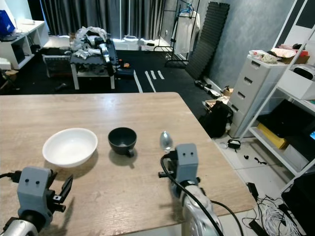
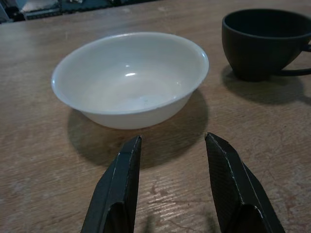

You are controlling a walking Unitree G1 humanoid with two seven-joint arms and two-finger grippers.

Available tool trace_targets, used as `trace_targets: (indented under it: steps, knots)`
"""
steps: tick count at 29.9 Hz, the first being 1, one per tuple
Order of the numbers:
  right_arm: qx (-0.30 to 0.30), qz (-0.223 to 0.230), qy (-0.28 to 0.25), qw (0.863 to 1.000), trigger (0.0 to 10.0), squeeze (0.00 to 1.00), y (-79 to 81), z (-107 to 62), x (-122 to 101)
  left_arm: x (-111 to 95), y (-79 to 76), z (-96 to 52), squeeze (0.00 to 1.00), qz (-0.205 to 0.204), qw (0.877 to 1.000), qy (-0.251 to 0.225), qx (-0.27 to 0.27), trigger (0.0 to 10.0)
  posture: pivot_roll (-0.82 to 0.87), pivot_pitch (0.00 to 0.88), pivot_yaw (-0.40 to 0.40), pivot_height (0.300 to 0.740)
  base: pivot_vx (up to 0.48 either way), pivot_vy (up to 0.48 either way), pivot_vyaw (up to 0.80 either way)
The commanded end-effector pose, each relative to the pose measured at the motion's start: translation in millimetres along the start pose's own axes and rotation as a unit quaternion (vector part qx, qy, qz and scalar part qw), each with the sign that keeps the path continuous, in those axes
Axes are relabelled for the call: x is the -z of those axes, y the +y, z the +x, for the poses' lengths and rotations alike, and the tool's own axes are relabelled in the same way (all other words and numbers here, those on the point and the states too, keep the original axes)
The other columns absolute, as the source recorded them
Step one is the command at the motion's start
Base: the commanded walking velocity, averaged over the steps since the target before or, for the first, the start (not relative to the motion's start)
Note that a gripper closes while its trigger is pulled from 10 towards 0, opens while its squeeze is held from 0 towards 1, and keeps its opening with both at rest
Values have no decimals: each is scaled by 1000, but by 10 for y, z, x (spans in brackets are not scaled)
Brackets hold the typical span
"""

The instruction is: Setting the table

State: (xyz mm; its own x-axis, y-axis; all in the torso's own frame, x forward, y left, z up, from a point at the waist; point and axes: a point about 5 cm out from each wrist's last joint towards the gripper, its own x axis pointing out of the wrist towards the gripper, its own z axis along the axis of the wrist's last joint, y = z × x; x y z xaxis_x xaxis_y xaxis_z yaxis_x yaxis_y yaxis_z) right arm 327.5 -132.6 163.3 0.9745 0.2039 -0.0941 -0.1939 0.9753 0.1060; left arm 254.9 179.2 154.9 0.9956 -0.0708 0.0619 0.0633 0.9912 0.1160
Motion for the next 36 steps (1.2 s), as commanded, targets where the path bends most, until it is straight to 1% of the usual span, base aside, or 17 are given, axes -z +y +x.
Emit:
trace_targets:
  steps: [1,2,4,6,8,14,15,16,20,23,24,26,27,28,31,34,36]
  knots:
    - [-9,27,18,999,10000,0,36,19,22,26,-26,-26,0,0,1000,9,1,10000,88,136,16,740,0,0,0]
    - [-9,27,18,999,10000,0,36,19,22,26,-26,-26,0,0,1000,9,1,10000,88,136,16,740,0,0,0]
    - [-16,60,29,998,10000,0,112,55,41,27,-40,-22,0,-1,1000,9,1,10000,92,136,14,740,0,0,0]
    - [-16,60,29,998,10000,0,112,55,41,27,-40,-22,0,-1,1000,9,1,10000,92,136,14,740,0,0,0]
    - [-12,34,33,999,10000,0,117,92,63,16,-47,-19,0,-1,1000,8,0,10000,104,137,14,740,0,0,0]
    - [-3,4,46,999,10000,0,56,95,87,9,-32,-23,0,1,1000,8,-4,10000,100,140,15,740,0,0,0]
    - [-4,3,42,999,10000,247,54,92,71,13,-34,-22,0,1,1000,9,-4,10000,99,141,14,740,0,0,0]
    - [-3,11,24,1000,10000,1000,56,90,27,15,-39,-20,0,1,1000,9,-5,10000,99,141,15,740,0,0,0]
    - [-7,58,-38,998,10000,1000,75,81,-149,16,-51,-14,0,0,1000,9,-5,10000,100,141,16,740,0,0,0]
    - [-7,58,-38,998,10000,1000,75,81,-149,16,-51,-14,0,0,1000,9,-5,10000,100,141,16,740,0,0,0]
    - [-18,102,-66,992,10000,1000,67,57,-267,16,-53,-12,0,-1,1000,10,-5,10000,96,143,18,740,0,0,0]
    - [-18,102,-66,992,10000,1000,67,57,-267,16,-53,-12,0,-1,1000,10,-5,10000,96,143,18,740,0,0,0]
    - [-7,117,-76,990,10000,741,11,43,-314,17,-55,-12,0,0,1000,10,-5,10000,96,143,17,740,0,0,0]
    - [15,122,-101,987,10000,0,-82,16,-400,14,-56,-11,0,0,1000,10,-5,10000,96,142,16,740,0,0,0]
    - [63,97,-178,977,10000,0,-290,-111,-623,11,-56,1,0,-1,1000,9,-7,10000,87,141,17,740,0,0,0]
    - [70,64,-197,976,10000,0,-293,-177,-639,12,-72,16,0,-2,1000,8,-6,10000,85,142,18,740,0,0,0]
    - [66,39,-197,977,10000,0,-208,-249,-528,-3,-113,47,0,7,1000,2,3,10000,81,139,26,740,0,0,0]
